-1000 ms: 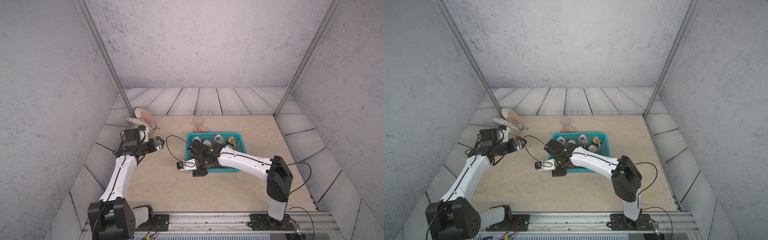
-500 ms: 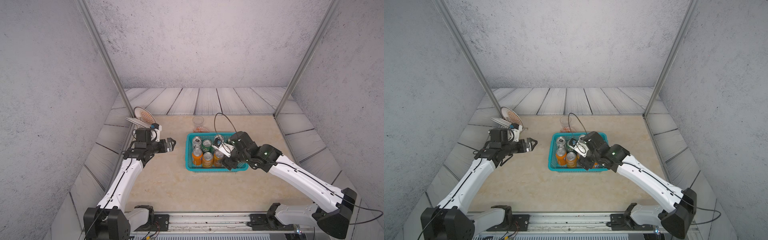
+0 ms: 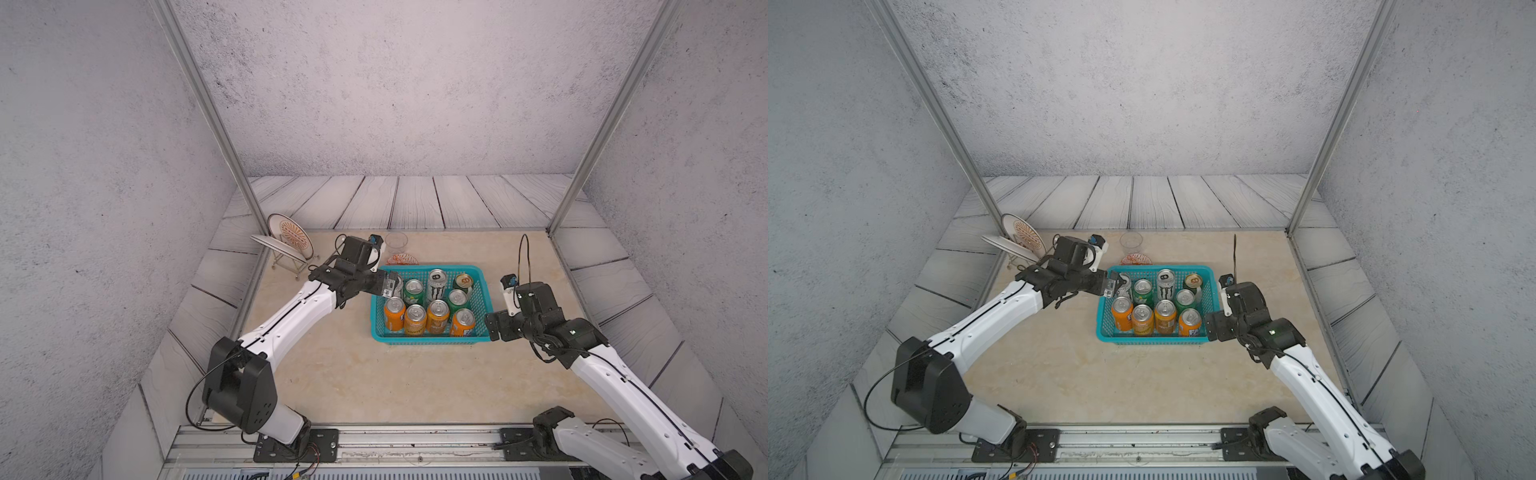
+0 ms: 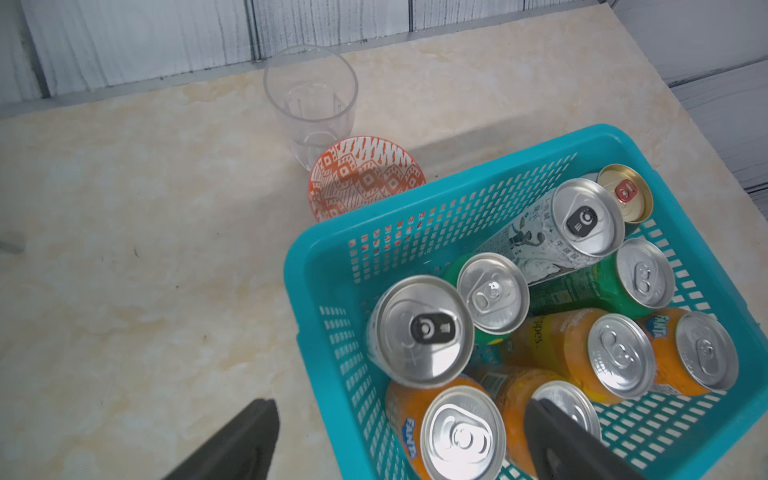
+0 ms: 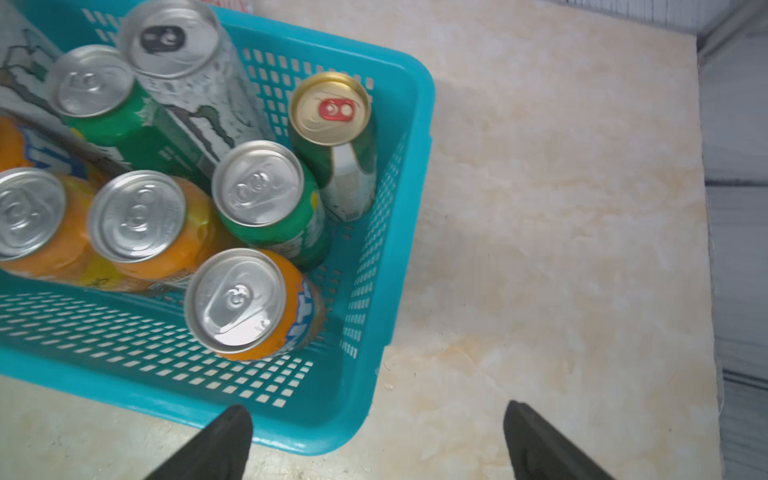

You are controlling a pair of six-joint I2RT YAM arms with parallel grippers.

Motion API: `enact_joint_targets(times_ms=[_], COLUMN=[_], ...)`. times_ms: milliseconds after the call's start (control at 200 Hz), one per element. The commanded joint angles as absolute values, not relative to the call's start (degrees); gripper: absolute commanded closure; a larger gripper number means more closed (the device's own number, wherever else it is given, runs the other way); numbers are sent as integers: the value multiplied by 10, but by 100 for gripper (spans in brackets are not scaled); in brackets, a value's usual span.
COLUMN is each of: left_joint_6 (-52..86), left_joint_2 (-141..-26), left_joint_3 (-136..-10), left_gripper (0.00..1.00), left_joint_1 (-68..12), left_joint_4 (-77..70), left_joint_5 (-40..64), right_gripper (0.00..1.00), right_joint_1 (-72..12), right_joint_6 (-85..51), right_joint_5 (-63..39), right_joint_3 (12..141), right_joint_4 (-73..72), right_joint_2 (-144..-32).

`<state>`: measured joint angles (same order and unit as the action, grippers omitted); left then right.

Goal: Take out the drinks from the basket
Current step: Move the basket to the center of the board, then pick up the drink from the basket.

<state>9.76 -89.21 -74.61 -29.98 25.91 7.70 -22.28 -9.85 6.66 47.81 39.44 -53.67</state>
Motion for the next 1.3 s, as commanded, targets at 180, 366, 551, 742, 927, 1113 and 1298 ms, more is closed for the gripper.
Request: enact_joint_targets(times_ms=[180,366,551,742,927,1113,1298], left_joint_6=[44,45,49,52,50,50,56], left_joint_2=[-989,-1013,-1034,-1048,-1036,-994,-938], left_joint_3=[-826,-838,-850,-864,-877,-879,-879], left_gripper=[2,13,20,30,45,50,55], left_joint_1=[-330,-330,-330,-330,-331,-330,-330], left_joint_4=[319,326,326,337,358,364,364], left_joint_5=[29,36,56,68,66,56,45], right_gripper=[1,1,1,1,1,1,1], right_joint_1=[-217,-217,-216,-217,-217,-217,-217], right_joint_6=[-149,-138,-135,-134,-134,-134,-134], right_joint_5=[63,67,71,76,76,78,80], right_joint_3=[446,439,429,427,427,425,425], right_joint_4=[373,387,392,396,396,396,395], right_joint_2=[-497,-486,-475,-468,-467,-463,-464])
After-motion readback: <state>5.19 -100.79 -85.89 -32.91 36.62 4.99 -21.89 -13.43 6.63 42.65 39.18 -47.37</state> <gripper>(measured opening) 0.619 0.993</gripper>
